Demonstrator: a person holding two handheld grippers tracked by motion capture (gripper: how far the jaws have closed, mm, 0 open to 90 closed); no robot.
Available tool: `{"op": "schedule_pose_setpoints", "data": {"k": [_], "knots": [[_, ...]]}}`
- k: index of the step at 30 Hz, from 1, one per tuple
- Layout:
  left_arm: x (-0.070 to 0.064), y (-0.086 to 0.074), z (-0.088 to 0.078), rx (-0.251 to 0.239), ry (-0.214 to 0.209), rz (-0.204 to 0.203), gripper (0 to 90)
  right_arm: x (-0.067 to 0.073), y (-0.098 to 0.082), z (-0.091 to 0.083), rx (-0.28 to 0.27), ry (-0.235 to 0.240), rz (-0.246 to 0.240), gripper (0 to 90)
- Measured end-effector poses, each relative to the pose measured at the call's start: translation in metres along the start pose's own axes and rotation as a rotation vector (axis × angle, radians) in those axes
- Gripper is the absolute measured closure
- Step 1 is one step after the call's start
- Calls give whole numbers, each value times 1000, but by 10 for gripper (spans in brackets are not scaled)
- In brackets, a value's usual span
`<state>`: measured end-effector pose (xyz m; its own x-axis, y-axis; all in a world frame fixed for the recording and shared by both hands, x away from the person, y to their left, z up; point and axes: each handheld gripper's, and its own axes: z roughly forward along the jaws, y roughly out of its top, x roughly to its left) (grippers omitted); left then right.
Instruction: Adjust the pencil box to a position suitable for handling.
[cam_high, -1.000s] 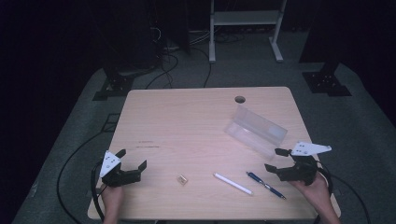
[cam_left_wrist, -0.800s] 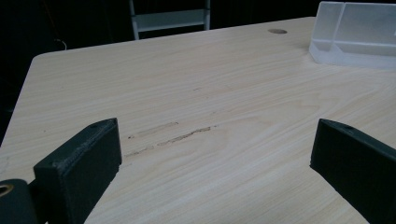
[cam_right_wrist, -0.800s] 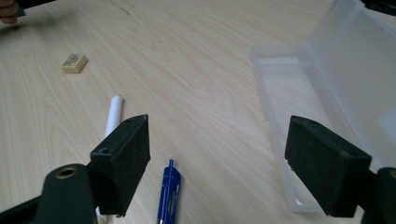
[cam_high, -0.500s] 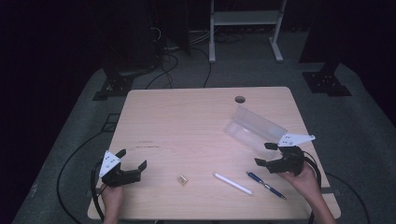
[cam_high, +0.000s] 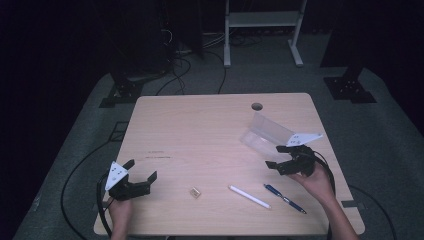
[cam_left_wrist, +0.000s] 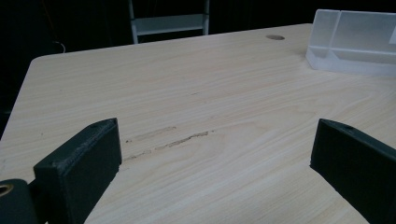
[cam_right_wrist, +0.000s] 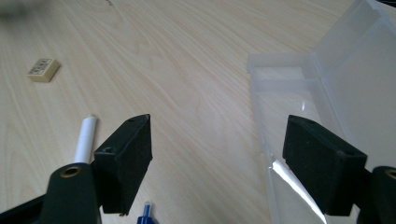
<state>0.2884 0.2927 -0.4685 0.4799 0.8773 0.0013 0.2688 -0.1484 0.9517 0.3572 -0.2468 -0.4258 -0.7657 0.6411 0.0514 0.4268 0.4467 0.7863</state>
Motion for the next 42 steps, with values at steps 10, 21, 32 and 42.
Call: {"op": "schedule_pose_setpoints", "data": {"k": [10,21,32,42], "knots": [[0,0,0,-3,-5,1,11,-8,12,18,48,-9,0,246],[0,0,1,-8,-12,-2,11,-20,17,36,77,-5,47,262],[0,1,1,-22,-18,-7,11,-30,11,53,143,-26,53,335],[1,1,0,-26,-21,-10,11,-37,6,64,208,-61,42,418]]}}
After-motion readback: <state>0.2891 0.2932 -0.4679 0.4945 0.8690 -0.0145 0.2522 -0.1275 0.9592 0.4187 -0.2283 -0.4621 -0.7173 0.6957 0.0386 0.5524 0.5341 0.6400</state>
